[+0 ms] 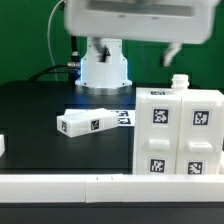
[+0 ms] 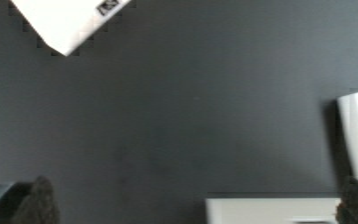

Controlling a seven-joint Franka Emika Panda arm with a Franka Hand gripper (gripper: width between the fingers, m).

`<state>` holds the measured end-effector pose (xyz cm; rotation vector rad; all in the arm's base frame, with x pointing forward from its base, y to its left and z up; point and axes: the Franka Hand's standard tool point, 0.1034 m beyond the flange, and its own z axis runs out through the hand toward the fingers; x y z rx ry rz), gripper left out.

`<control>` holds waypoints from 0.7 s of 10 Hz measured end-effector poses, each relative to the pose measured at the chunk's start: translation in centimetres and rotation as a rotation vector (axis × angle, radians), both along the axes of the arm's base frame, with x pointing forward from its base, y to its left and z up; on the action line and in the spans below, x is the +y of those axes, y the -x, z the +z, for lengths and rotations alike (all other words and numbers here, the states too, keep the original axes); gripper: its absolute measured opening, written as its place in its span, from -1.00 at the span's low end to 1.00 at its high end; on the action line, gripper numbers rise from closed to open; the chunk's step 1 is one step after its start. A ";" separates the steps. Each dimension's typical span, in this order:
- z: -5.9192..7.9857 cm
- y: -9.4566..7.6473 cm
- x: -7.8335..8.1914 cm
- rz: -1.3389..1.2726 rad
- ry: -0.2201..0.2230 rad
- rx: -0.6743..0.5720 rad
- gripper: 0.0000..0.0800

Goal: Assemble cabinet

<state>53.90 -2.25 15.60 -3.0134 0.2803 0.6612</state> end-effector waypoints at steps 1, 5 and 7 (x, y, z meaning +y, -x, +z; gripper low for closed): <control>-0.6 1.0 -2.9 -0.087 -0.022 0.065 0.99; -0.7 1.7 -3.8 -0.127 -0.025 0.254 0.99; -1.8 3.0 -6.4 -0.180 -0.083 0.400 0.99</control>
Offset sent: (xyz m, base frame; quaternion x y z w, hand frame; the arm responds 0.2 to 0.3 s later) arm 0.0000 0.0000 0.0000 0.0000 -0.1938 0.0000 0.9810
